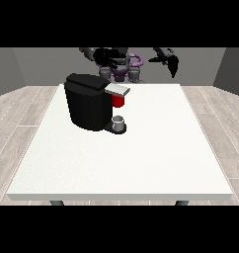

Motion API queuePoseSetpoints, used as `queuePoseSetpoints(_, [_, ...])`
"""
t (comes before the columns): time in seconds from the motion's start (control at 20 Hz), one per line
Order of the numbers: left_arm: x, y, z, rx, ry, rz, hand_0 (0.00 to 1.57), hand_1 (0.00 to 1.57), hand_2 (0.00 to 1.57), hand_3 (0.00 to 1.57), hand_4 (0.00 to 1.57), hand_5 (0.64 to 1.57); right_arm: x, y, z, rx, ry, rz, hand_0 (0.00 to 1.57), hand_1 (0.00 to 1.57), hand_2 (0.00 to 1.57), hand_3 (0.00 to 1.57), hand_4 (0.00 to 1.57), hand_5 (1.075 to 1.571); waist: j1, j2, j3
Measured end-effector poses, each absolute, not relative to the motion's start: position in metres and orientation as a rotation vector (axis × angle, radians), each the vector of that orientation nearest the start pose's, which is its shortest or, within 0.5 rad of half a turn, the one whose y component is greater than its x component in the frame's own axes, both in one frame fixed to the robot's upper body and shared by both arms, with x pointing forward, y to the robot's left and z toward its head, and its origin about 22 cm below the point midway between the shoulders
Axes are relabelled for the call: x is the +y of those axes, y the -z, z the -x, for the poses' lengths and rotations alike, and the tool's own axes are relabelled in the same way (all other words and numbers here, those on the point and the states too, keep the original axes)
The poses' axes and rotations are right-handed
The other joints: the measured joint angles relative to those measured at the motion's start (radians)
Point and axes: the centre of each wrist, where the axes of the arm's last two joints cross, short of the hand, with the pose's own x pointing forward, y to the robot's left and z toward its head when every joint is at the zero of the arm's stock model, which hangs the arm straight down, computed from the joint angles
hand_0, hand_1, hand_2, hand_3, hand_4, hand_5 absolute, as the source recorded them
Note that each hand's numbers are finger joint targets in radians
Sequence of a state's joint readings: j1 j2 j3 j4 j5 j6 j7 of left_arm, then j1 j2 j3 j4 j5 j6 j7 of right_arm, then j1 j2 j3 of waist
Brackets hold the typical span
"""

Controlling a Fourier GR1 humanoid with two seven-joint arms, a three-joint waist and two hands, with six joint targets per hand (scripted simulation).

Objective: Insert the coffee pod into the coffee machine and close the lid

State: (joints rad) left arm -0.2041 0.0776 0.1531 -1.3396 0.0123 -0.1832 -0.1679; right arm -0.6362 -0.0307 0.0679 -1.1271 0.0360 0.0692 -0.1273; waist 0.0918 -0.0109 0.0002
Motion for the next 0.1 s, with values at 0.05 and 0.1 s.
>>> queuePoseSetpoints(0.05, [0.267, 0.003, -0.288, -1.69, 0.099, 0.058, 0.0, 0.0, 0.0, 0.0, 0.19, 1.571, -0.141, -0.061, -0.364, -1.804, -0.397, -0.218, 0.0, 0.0, 0.0, 0.0, 0.25, 1.571, -0.009, -0.016, -0.0001])
queuePoseSetpoints(0.1, [0.27, 0.009, -0.284, -1.679, 0.088, 0.05, 0.0, 0.0, 0.0, 0.0, 0.19, 1.571, -0.142, -0.05, -0.356, -1.788, -0.38, -0.239, 0.0, 0.0, 0.0, 0.0, 0.16, 1.571, -0.026, -0.03, -0.0001])
